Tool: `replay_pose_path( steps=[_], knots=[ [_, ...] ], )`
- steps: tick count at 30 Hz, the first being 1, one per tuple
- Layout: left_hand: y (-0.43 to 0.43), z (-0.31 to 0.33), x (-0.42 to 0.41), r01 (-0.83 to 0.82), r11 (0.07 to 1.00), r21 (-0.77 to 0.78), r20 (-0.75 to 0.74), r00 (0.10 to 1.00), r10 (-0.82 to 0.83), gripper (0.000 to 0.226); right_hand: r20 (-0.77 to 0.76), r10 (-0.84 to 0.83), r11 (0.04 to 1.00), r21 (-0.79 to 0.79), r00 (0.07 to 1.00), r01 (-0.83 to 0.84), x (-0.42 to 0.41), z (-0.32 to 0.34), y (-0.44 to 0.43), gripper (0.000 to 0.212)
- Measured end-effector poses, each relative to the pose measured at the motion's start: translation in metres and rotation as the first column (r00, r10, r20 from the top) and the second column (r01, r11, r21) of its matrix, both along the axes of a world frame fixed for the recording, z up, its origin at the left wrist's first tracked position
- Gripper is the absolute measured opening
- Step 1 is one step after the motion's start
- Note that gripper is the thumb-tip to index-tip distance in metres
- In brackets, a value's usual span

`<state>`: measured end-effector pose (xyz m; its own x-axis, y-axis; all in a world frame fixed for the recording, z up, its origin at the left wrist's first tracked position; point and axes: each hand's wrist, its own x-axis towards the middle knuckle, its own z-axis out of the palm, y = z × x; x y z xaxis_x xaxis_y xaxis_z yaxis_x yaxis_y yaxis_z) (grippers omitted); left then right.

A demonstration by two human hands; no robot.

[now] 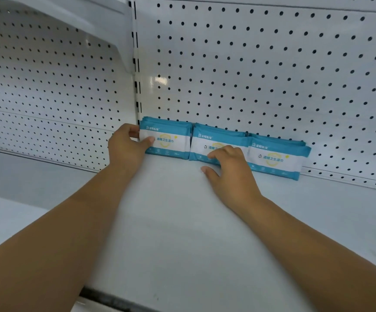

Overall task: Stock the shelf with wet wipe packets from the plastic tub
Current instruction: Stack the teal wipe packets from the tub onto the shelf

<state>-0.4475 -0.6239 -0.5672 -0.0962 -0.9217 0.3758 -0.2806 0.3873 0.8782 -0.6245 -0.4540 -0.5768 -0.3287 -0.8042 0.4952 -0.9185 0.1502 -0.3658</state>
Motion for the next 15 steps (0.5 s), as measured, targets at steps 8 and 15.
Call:
replay_pose_path(
  steps=[8,15],
  knots=[
    [0.039,0.013,0.017,0.061,0.991,-0.116,0.259,0.965,-0.029,0.035,0.025,0.005,0.999,0.034,1.000,-0.006,0.003,0.009,0.014,0.034],
    [0.123,0.031,0.033,0.293,0.943,-0.160,0.539,0.826,-0.166,0.041,-0.029,0.090,0.958,0.277,0.996,-0.078,-0.008,0.041,0.078,0.052]
  ],
)
